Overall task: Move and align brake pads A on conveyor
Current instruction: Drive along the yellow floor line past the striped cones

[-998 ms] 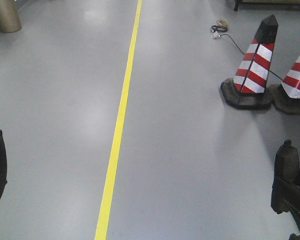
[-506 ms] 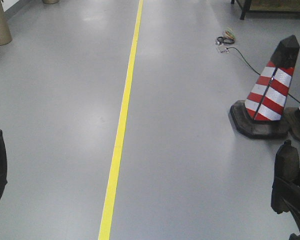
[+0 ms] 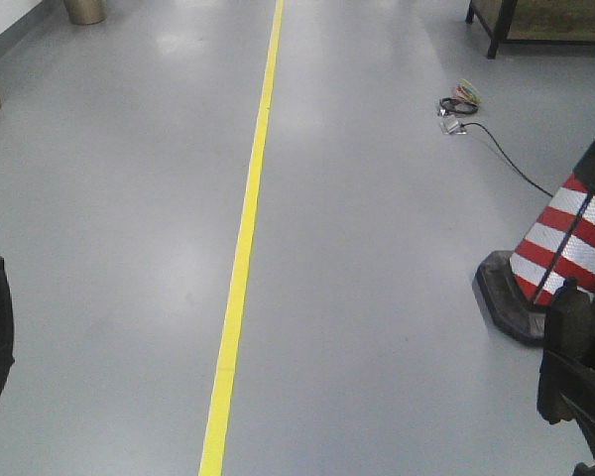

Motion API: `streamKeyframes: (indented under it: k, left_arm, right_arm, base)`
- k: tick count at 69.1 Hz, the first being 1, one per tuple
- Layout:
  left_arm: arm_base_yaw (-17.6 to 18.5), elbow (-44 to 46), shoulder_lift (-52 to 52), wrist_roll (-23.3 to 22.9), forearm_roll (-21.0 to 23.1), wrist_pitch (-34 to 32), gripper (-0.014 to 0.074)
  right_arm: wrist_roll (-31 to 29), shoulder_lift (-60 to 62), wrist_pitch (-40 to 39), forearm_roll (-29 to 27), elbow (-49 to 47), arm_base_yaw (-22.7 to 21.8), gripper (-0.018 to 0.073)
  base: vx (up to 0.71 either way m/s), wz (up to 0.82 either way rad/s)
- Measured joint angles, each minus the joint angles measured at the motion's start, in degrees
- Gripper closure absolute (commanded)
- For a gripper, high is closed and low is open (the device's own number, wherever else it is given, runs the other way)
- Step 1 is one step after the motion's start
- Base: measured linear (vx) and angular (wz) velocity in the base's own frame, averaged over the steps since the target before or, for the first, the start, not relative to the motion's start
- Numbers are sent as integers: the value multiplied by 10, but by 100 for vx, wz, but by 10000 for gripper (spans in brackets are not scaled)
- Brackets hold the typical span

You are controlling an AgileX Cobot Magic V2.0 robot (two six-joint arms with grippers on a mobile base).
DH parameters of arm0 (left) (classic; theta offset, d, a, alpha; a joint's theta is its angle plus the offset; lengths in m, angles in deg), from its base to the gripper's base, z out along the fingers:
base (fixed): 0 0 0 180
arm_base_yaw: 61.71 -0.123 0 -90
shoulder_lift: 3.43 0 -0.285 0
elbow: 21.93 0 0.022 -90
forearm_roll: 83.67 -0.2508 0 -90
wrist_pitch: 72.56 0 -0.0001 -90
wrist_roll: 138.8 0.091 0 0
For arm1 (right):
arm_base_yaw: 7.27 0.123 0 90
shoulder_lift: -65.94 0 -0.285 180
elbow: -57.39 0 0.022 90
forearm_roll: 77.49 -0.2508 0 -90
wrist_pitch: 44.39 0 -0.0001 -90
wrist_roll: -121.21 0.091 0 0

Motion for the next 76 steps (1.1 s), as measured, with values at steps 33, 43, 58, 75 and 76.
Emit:
streamKeyframes:
  k: [33,43,58,75,76]
  left_arm:
    - [0,0,0,0,0,0,449]
    - [0,0,0,0,0,0,449]
    - [0,0,0,0,0,0,449]
    - [0,0,0,0,0,1,449]
    - [0,0,0,0,0,1,449]
  right_arm:
    - [0,0,0,0,0,0,533]
    - [0,0,0,0,0,0,533]
    - [0,0,0,0,0,0,533]
    - [0,0,0,0,0,0,533]
    - [0,0,0,0,0,0,533]
  base:
    - [49,-7]
    - [42,-11]
    - [38,-25]
    - [32,-57]
    - [28,-73]
